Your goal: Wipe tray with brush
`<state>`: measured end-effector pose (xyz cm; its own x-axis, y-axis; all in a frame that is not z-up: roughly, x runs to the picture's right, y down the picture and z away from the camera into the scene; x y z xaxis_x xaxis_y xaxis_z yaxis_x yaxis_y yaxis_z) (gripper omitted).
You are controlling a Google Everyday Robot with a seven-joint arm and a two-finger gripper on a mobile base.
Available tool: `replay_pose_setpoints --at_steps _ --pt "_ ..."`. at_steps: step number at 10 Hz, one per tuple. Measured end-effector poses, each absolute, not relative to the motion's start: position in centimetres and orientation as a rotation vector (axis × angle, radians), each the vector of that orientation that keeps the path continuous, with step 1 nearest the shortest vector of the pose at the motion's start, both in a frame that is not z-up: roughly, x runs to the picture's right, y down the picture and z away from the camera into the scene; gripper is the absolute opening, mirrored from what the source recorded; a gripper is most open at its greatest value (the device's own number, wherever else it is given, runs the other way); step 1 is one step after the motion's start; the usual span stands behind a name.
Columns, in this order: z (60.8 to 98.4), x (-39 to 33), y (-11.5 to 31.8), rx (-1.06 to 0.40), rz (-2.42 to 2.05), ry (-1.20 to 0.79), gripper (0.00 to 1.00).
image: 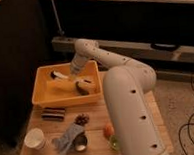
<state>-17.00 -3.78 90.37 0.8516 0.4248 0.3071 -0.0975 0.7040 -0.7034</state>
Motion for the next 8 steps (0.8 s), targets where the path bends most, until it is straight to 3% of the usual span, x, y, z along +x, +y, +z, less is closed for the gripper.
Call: replay_pose_setpoints --at_steps 4,8 --pt "88.7 -22.3 -5.2 -0.726 0.247 -0.535 0.00" --pt "85.8 -23.6 -2.6 -0.739 0.170 -0.555 0.00"
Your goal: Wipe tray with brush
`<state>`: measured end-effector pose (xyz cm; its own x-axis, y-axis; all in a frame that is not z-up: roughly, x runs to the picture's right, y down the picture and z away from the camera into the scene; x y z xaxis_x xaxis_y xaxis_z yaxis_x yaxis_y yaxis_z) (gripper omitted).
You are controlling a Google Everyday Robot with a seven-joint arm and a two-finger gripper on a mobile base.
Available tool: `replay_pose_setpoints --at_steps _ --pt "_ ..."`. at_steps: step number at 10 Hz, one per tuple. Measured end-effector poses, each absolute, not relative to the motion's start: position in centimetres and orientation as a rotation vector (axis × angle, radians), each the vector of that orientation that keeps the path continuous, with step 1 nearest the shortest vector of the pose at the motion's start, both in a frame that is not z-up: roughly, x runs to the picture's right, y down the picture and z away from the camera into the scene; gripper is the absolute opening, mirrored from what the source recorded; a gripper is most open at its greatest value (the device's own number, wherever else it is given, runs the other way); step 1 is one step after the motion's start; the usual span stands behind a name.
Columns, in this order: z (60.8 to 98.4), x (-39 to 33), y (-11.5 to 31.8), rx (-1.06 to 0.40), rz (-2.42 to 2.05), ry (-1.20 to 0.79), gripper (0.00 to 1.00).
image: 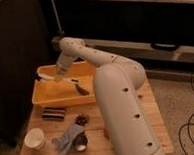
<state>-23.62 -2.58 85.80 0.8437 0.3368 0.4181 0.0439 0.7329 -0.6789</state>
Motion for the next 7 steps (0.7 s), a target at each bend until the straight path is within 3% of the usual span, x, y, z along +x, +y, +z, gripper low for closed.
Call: replay_pose_setpoints --at_steps 7 --pt "85.7 -18.1 2.5 -0.799 0.207 -0.519 0.00"
